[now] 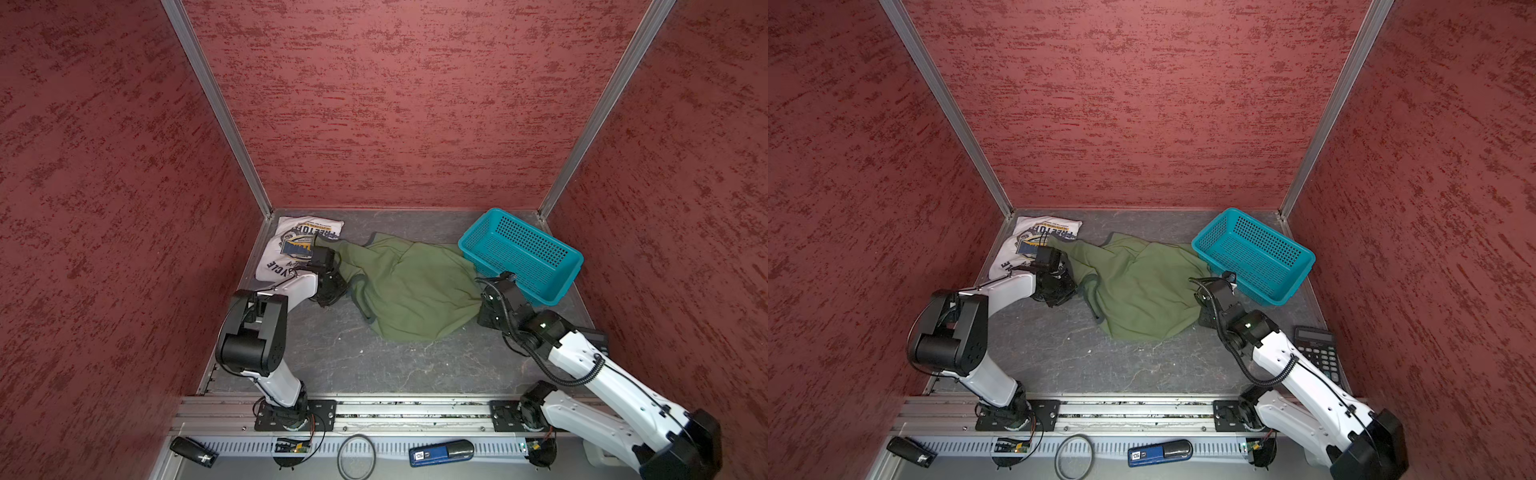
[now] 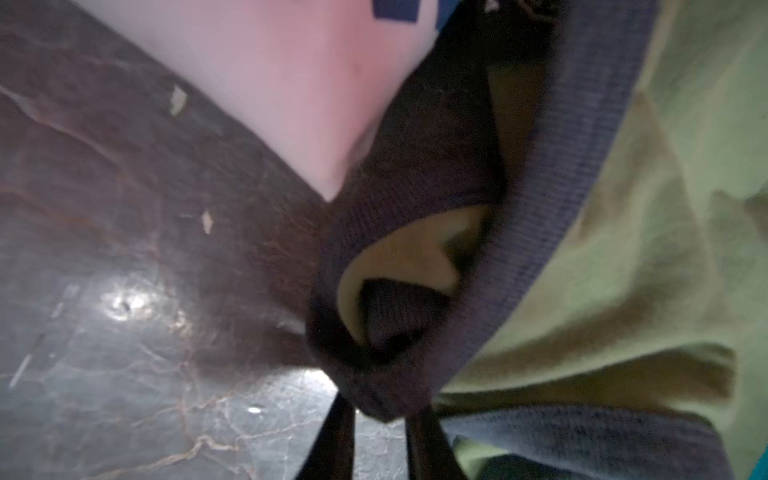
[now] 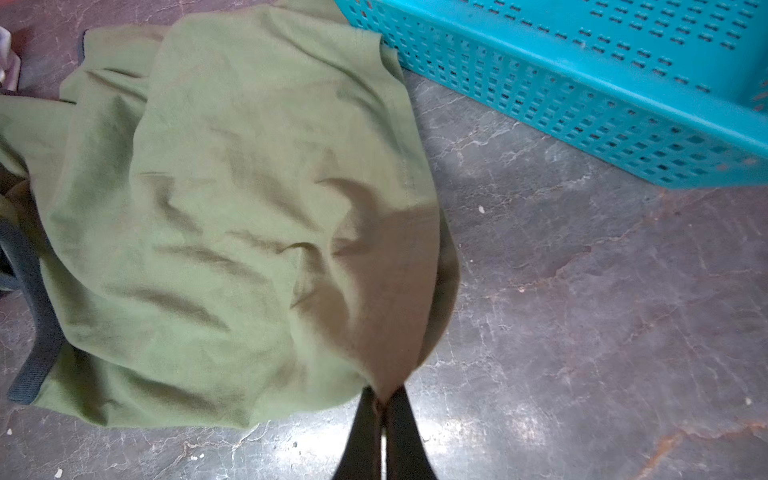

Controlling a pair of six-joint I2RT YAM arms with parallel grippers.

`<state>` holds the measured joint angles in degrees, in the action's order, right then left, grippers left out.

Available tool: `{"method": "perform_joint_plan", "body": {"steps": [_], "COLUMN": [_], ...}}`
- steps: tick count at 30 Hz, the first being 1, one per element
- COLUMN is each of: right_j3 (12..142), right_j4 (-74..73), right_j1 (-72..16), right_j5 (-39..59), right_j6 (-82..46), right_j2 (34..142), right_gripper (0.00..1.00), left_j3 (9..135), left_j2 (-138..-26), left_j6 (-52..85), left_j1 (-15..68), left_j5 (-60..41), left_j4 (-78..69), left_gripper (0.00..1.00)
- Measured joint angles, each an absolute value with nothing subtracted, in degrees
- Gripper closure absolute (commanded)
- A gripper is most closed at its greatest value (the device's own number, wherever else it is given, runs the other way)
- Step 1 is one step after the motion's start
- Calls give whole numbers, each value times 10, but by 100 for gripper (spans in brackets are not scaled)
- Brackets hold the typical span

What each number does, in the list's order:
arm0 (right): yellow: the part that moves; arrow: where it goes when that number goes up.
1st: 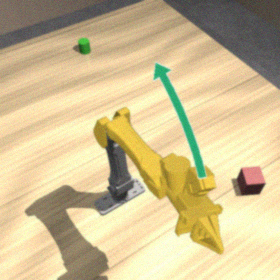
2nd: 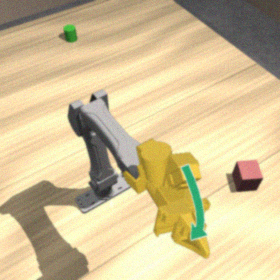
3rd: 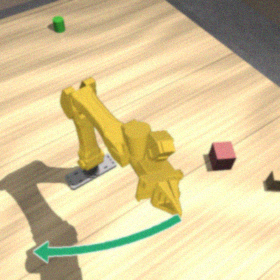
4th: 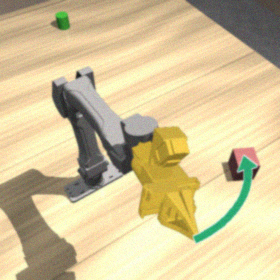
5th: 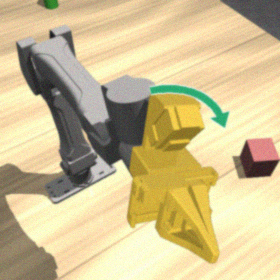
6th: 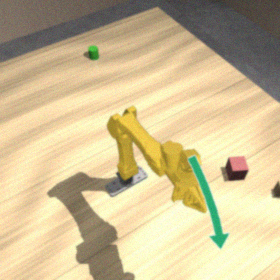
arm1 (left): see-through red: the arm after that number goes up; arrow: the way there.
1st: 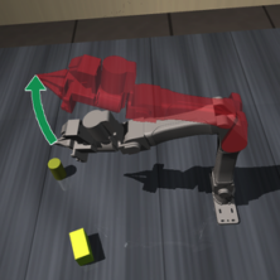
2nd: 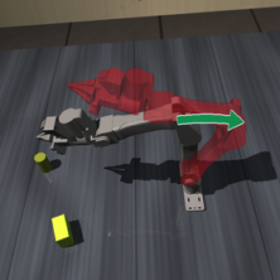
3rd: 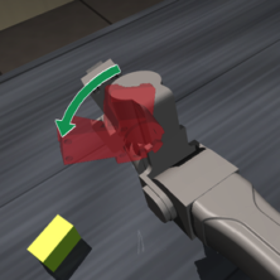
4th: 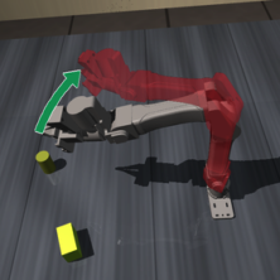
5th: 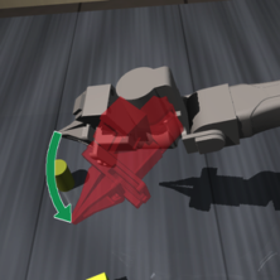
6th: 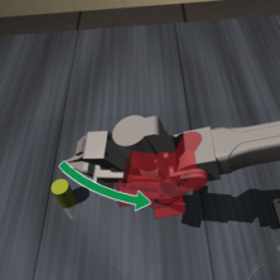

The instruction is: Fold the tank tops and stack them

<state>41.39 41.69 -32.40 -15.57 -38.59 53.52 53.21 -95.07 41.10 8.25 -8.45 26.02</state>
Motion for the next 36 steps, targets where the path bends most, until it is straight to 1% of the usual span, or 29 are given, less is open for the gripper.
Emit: {"method": "perform_joint_plan", "body": {"steps": [3, 6, 9, 11, 15, 17, 20, 21, 23, 24, 25, 27, 28, 30, 33, 35, 36], "right_j3": [414, 416, 430, 445, 468, 469, 462, 456, 440, 431, 423, 410, 405, 403, 403, 403, 403], "right_j4": [420, 427, 438, 443, 447, 447, 444, 442, 439, 437, 436, 435, 435, 435, 433, 432, 431], "right_j1": [-324, -323, -321, -321, -320, -320, -320, -320, -320, -320, -320, -320, -320, -320, -320, -320, -320], "right_j5": [-157, -166, -180, -189, -197, -194, -178, -170, -153, -145, -137, -124, -119, -115, -115, -115, -115], "right_j6": [-386, -386, -386, -386, -385, -386, -391, -393, -400, -402, -405, -410, -412, -415, -418, -421, -422], "right_j2": [534, 525, 509, 500, 492, 493, 498, 500, 509, 515, 519, 524, 524, 524, 524, 524, 524], "right_gripper": [100, 100, 100, 100, 100, 100, 100, 100, 100, 100, 100, 100, 100, 100, 100, 100, 100], "left_j3": [533, 534, 536, 543, 554, 549, 515, 495, 460, 445, 435, 431, 432, 437, 446, 447, 447], "left_j2": [-944, -903, -816, -753, -638, -608, -607, -618, -656, -680, -702, -727, -728, -711, -654, -607, -583], "left_j6": [402, 392, 378, 370, 352, 348, 348, 350, 352, 352, 352, 348, 346, 339, 336, 338, 343], "left_j1": [79, 69, 42, 10, -88, -136, -201, -223, -254, -265, -271, -271, -267, -255, -209, -152, -109], "left_j5": [-84, -74, -74, -77, -90, -99, -129, -144, -168, -179, -187, -201, -206, -205, -187, -169, -156], "left_j4": [259, 275, 295, 310, 330, 335, 331, 327, 323, 325, 330, 342, 347, 358, 380, 397, 409], "left_gripper": [100, 100, 100, 100, 100, 100, 100, 94, 69, 59, 52, 41, 37, 31, 30, 30, 30]}}
